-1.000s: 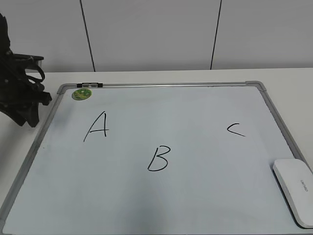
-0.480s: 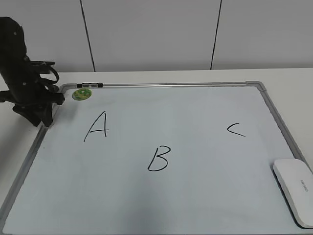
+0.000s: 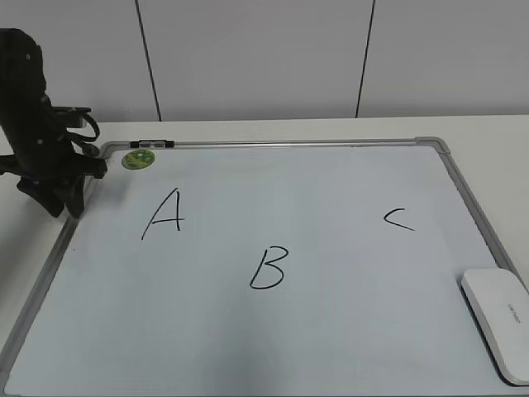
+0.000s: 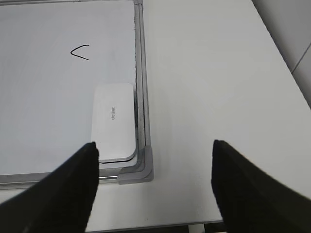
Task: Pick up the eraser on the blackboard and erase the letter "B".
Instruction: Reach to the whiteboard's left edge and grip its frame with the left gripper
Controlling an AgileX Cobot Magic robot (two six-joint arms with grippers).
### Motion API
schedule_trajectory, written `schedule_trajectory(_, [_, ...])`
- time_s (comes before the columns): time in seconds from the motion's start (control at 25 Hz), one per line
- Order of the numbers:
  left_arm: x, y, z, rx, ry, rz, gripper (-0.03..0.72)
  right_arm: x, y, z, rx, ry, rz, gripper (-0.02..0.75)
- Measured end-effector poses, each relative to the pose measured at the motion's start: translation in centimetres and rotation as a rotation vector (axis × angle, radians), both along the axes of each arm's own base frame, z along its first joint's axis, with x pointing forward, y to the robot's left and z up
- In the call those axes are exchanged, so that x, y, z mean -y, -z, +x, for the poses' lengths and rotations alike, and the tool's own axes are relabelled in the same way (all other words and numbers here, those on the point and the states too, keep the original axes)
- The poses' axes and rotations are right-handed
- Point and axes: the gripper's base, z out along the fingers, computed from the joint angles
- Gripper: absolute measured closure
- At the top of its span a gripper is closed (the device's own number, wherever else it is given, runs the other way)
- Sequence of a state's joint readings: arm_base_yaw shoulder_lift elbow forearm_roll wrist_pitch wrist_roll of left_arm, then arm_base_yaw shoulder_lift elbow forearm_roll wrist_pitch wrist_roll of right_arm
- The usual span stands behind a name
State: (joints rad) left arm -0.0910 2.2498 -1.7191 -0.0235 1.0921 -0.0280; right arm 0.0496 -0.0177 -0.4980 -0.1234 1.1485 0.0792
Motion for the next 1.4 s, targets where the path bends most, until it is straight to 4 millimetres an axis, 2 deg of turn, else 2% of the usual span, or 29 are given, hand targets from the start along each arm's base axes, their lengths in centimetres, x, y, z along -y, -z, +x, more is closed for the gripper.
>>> schedule_trajectory(0.68, [-0.47, 0.0, 0.07, 0.004, -0.027, 0.012, 0.447, 0.0, 0.0, 0.0, 0.0, 0.0, 0.0, 0.202])
schedule_trajectory(1.4, [-0.39, 1.0, 0.24, -0.003, -0.031, 0.005, 0.447, 0.0, 0.0, 0.0, 0.0, 0.0, 0.0, 0.202])
